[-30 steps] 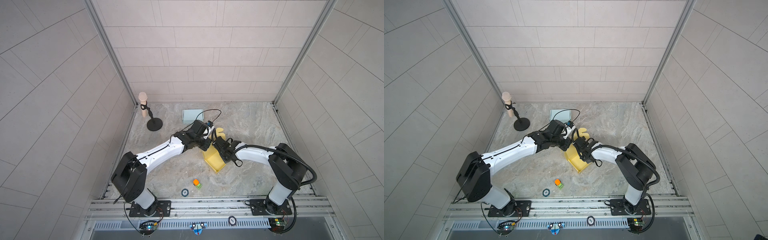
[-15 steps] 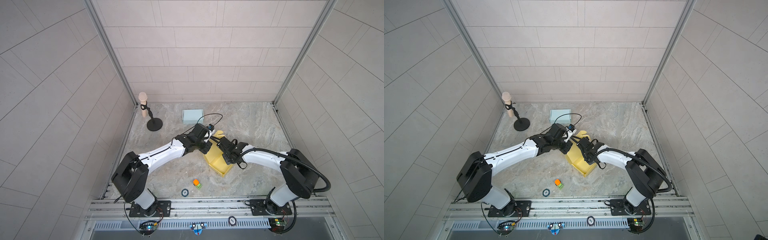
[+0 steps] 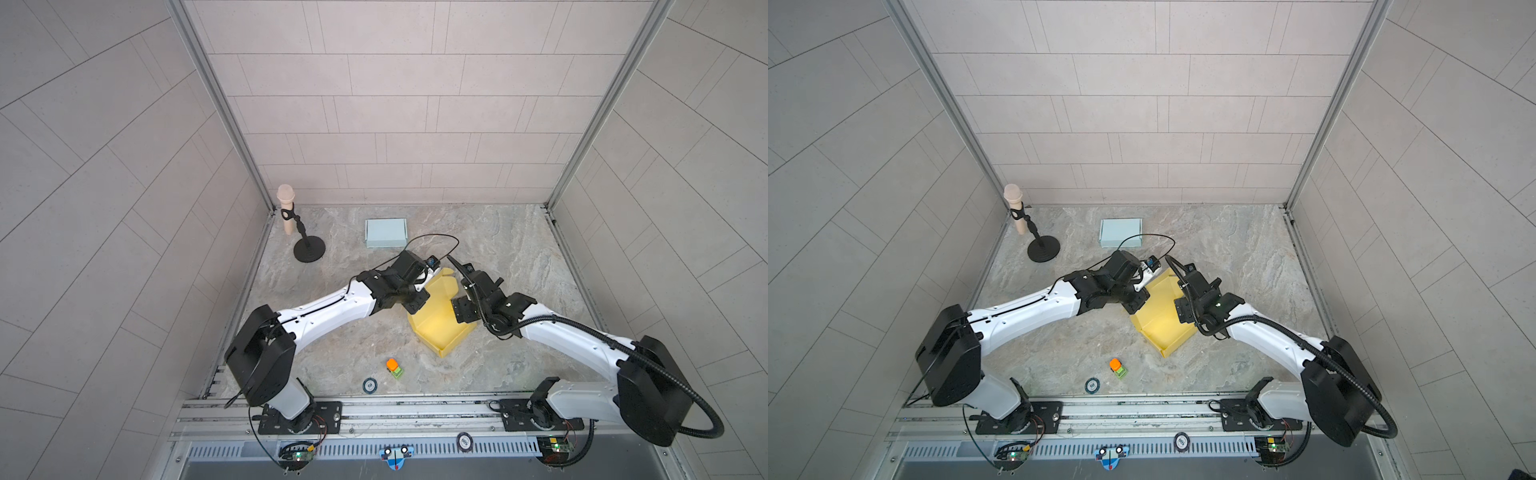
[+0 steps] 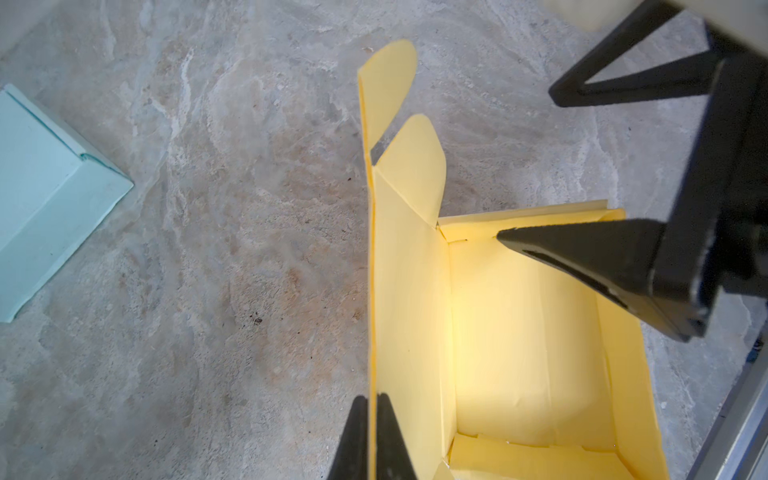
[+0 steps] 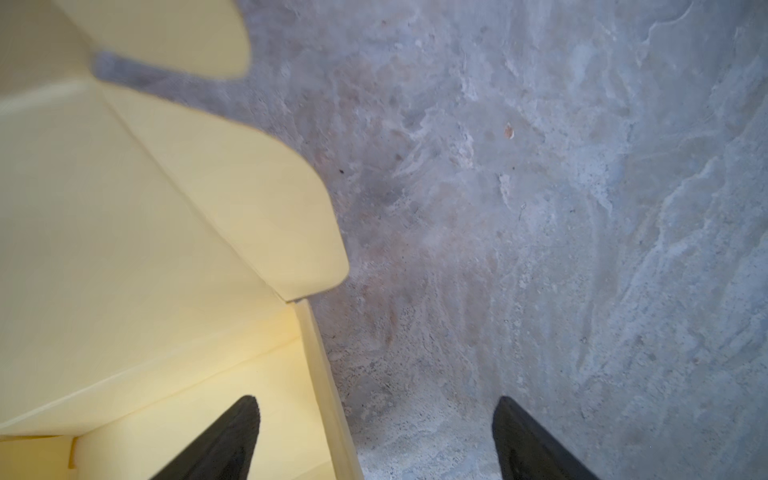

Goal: Fold the paper box

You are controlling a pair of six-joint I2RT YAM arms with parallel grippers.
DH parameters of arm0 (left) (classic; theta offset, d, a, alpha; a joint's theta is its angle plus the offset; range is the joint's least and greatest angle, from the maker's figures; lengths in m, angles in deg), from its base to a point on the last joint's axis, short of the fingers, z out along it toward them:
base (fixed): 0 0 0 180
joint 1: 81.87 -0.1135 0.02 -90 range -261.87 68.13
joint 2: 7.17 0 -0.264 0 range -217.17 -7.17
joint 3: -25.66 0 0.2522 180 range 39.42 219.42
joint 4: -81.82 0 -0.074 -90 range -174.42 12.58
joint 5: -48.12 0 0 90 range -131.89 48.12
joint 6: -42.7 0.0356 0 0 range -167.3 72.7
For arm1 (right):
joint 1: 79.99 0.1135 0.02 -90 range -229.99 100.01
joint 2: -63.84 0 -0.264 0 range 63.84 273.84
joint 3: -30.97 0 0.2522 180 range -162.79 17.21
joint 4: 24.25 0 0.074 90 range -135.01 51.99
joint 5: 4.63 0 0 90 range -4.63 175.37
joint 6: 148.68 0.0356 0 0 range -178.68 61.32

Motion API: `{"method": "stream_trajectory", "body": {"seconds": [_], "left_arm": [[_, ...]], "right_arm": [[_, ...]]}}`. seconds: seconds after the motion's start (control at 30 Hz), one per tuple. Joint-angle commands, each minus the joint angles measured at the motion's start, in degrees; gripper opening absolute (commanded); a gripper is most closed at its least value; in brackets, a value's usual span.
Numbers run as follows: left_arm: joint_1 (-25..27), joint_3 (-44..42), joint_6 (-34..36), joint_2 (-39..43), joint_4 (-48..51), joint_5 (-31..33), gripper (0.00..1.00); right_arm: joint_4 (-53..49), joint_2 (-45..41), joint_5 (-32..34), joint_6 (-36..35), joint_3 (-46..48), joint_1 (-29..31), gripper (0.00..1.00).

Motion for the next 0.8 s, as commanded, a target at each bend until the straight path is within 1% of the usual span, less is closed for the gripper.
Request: {"method": "stream_trajectory", "body": {"seconds": [0.0,0.03,0.13,0.23,0.37,0.6,0.77], "left_arm": [[1.2,2.8,4.2,1.0,3.8,1.5,0.0],[1.4,3.3,4.7,1.0,4.2,1.6,0.0],[2.3,4.2,6.0,1.2,5.4,1.6,0.0],[2.7,5.1,6.7,1.3,6.5,1.2,0.0],[3.0,5.2,7.4,2.1,6.6,-0.1,0.0],[3.1,5.8,8.3,1.7,6.8,-1.4,0.0],[3.1,6.0,8.9,1.5,6.9,-1.6,0.0]], "right_arm": [[5.9,-4.9,-1.4,-3.2,1.7,-0.6,0.92],[7.3,-6.1,-1.9,-3.8,2.4,-1.3,0.93],[11.6,-7.2,-7.2,-6.0,4.0,-4.4,0.94],[13.5,-6.4,-13.5,-6.5,4.2,-7.8,0.91],[15.9,-6.3,-18.4,-8.4,4.8,-9.1,0.89],[17.2,-3.4,-23.8,-9.9,3.4,-9.7,0.79],[16.9,0.1,-25.8,-10.8,1.5,-9.7,0.63]]}}
